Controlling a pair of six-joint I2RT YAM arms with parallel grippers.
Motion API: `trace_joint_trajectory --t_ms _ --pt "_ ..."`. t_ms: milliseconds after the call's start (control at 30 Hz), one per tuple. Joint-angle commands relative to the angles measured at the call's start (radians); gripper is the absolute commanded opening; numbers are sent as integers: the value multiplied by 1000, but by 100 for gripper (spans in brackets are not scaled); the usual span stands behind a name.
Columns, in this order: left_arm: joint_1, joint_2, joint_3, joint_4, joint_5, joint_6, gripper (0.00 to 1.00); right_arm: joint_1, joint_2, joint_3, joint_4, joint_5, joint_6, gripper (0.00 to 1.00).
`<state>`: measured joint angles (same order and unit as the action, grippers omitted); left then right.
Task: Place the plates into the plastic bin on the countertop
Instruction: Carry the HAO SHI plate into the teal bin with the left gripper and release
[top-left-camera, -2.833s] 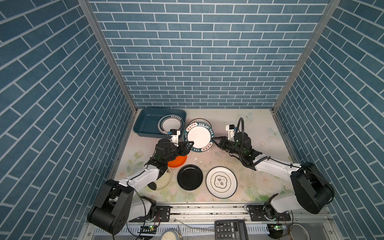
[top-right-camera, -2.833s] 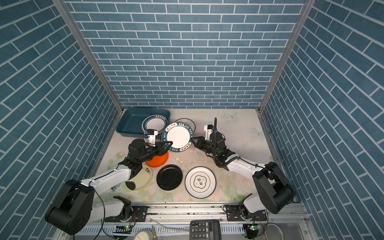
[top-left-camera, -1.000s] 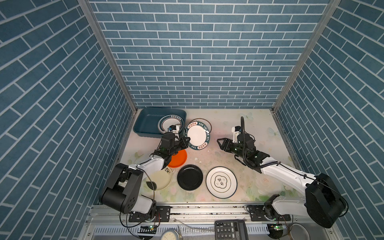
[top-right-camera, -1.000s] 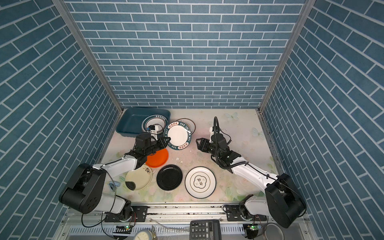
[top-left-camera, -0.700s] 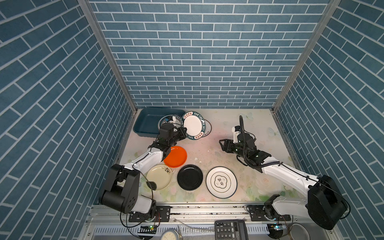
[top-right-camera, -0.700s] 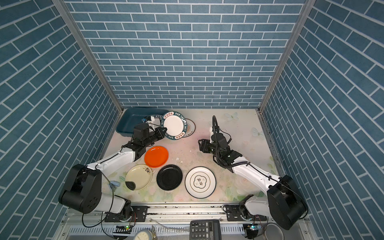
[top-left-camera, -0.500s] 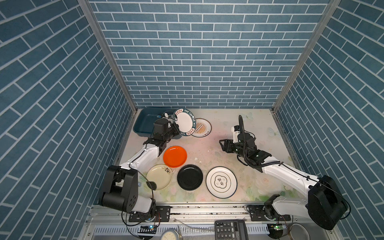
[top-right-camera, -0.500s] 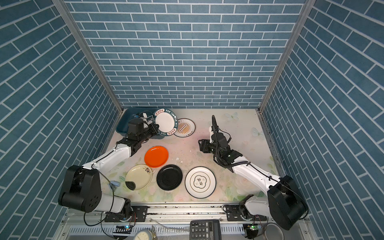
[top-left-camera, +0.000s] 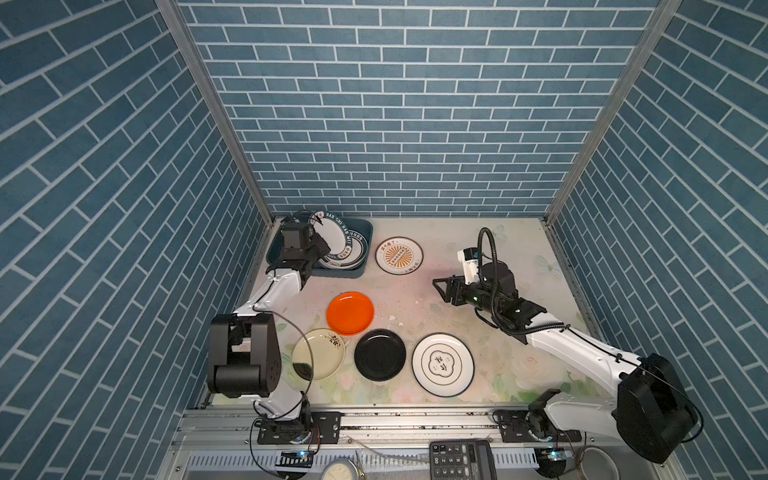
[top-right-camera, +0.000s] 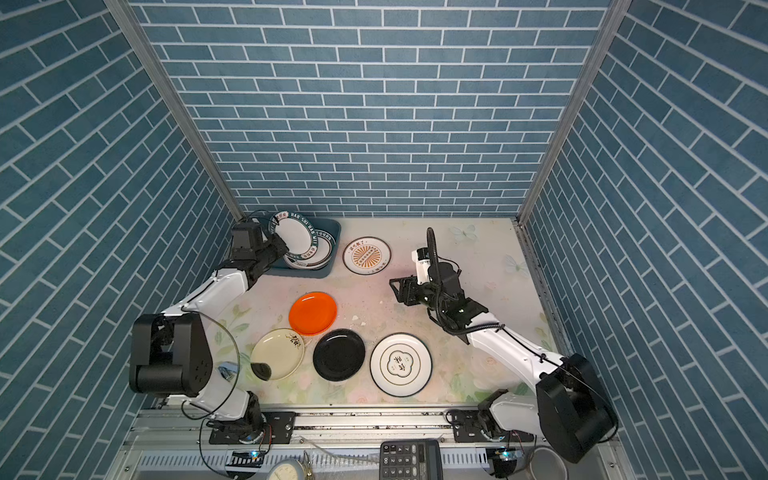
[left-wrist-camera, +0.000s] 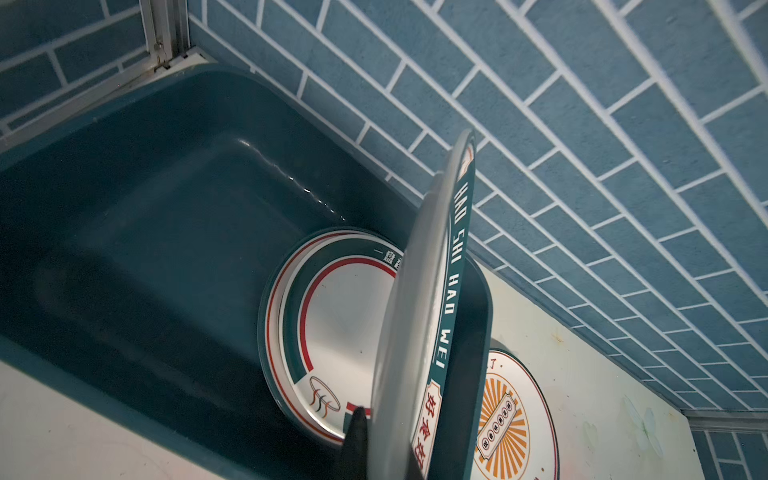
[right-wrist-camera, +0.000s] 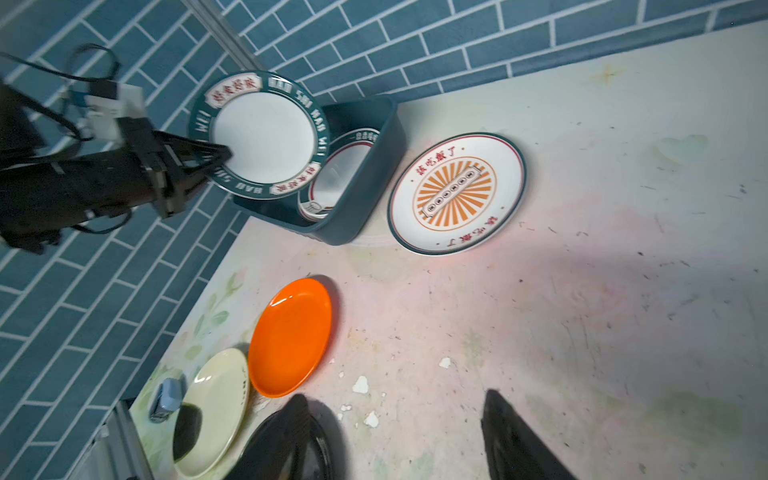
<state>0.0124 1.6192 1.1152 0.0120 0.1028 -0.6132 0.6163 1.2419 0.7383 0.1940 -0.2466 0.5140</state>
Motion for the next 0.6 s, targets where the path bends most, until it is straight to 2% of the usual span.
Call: trace_joint_trajectory --t_ms 0,467,500,567 --pt "30 59 73 -46 59 7 0 -2 -31 -27 68 -87 -45 67" --pt "37 259 226 -58 222 -22 0 -1 -39 -60 87 -62 -26 67" --pt "36 266 232 -64 227 -18 6 -2 -37 -62 86 -59 -26 67" --pt "35 277 241 -81 230 -5 29 -2 -37 -62 83 -57 -23 67"
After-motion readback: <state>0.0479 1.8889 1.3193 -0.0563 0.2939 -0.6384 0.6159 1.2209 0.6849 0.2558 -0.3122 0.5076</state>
